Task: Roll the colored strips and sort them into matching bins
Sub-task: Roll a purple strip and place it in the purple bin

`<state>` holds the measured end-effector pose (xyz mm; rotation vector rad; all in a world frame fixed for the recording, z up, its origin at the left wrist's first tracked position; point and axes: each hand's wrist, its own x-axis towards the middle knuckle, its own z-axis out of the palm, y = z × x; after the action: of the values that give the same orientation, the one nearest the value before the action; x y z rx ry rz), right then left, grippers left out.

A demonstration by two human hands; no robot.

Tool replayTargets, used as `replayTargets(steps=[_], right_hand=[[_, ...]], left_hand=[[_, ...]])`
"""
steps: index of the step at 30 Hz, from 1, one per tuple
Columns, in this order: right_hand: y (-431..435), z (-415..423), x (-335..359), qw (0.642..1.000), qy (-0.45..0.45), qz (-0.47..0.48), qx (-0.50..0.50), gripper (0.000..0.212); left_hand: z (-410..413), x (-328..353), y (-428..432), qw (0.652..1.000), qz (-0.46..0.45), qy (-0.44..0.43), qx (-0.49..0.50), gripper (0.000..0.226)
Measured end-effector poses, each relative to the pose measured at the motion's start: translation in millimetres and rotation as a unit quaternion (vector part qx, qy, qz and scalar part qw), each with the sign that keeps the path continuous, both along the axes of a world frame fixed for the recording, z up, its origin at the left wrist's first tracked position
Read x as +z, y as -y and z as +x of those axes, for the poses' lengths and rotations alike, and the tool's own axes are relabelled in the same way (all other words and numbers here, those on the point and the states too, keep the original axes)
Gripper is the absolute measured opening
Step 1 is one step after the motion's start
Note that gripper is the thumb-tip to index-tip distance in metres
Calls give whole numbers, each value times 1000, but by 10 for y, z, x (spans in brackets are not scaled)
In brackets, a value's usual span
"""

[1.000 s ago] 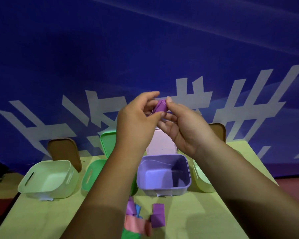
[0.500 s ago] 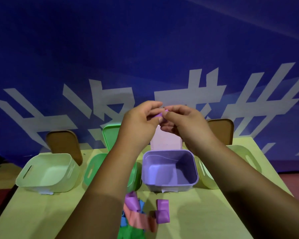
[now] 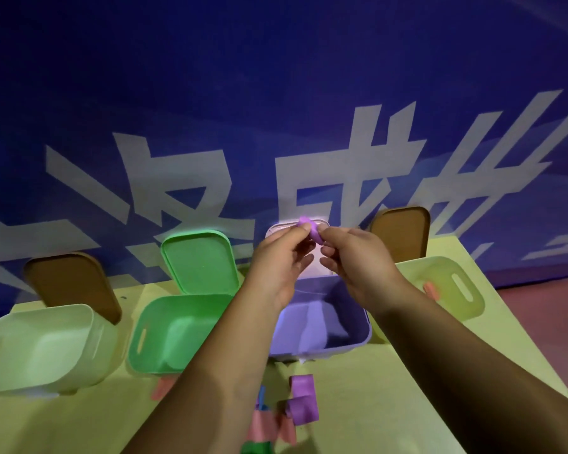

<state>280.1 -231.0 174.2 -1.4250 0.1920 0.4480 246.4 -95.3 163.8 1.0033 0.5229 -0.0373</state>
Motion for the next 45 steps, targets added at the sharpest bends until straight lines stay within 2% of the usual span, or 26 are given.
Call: replayTargets(steps=[4,8,11,14,17,19,22,25,27,28,32,40,45], right_hand=[[71,56,-358,999,-53,-10,-4,18],[198,84,-687,992,-118,-53,5,21],[360,130,-895,984,-106,-140,37,17],[506,223,-1101,959,-88,-261,69,9],[657,306,-1264,916,-13,-388,99,20],[742,338,-1322,891,26,-438,113,26],[828,376,-1455,886,51,-446,111,20],[874,396,-1641,879,90,-453,115,23],[887,412,-1717,872,111,-462,123,24],[892,423,-1742,869,115,-464,128,24],[908,475,-1787,868,112,-465,134,20],[931,512,-1784,882,96,-440,137,15],[919,525,-1775,881,95,-442,140,16]], left_hand=[[112,-385,78,998,-43,-45,-22,17],[162,-806,162,992,-65,-103,-44,13],[210,-1122,257,983,-60,-158,-67,9],[274,-1411,354,977,-25,-198,-73,8],[319,-1656,470,972,48,-211,-93,10],[336,-1783,555,965,90,-215,-116,9],[387,-1985,648,946,158,-243,-143,18],[448,-2206,708,928,205,-279,-140,3],[501,-2499,713,921,222,-293,-132,21],[517,-2584,715,917,224,-302,-132,24],[523,-2463,764,913,219,-320,-128,7],[581,-2515,757,915,202,-329,-116,30],[646,-2486,702,924,149,-337,-102,21]])
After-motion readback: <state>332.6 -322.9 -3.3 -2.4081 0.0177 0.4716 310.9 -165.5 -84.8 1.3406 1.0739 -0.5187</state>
